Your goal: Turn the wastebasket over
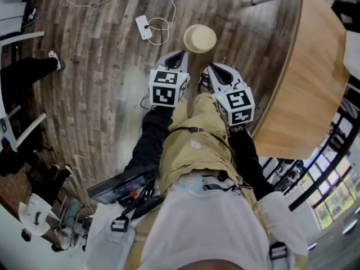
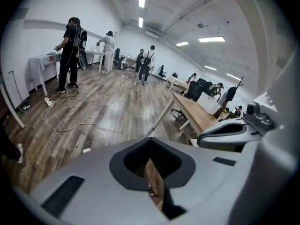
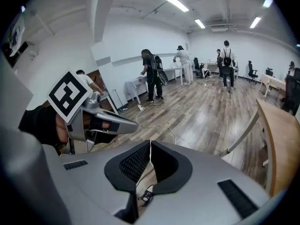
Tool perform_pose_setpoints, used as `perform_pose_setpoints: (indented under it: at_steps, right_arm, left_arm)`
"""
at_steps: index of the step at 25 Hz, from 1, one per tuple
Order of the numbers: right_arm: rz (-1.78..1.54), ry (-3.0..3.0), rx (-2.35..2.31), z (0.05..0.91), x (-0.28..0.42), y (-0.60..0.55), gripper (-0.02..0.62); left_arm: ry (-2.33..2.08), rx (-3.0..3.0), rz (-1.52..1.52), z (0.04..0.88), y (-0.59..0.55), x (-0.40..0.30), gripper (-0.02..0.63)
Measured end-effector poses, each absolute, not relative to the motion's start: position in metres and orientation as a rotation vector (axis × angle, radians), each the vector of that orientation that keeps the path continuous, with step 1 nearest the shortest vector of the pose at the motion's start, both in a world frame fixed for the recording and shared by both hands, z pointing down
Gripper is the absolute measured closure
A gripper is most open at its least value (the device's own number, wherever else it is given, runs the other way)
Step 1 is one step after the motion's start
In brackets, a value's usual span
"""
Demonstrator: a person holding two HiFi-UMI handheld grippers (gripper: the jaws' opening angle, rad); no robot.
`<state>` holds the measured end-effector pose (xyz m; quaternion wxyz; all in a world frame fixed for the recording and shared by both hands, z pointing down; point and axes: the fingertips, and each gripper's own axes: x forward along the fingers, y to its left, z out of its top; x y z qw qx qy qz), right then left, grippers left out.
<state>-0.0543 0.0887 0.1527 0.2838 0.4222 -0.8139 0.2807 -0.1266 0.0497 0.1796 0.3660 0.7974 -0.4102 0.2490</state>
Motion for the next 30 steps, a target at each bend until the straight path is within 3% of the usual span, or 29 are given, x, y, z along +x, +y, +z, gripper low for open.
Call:
perform_pose_setpoints:
  at_steps: [17,30]
  right_arm:
    - [0.872,-2.024,0.789,0.500,0.024,0.055,0.571]
    - [0.902,-1.905,0.783,0.650,0.055,0.019,0.571]
  left_arm:
    - [-0.915,1.846,0.906,0.493,0.073,-0.095,0.604]
    - [-0.850,1.800,1.074,0.607,0.064,-0.105,0.604]
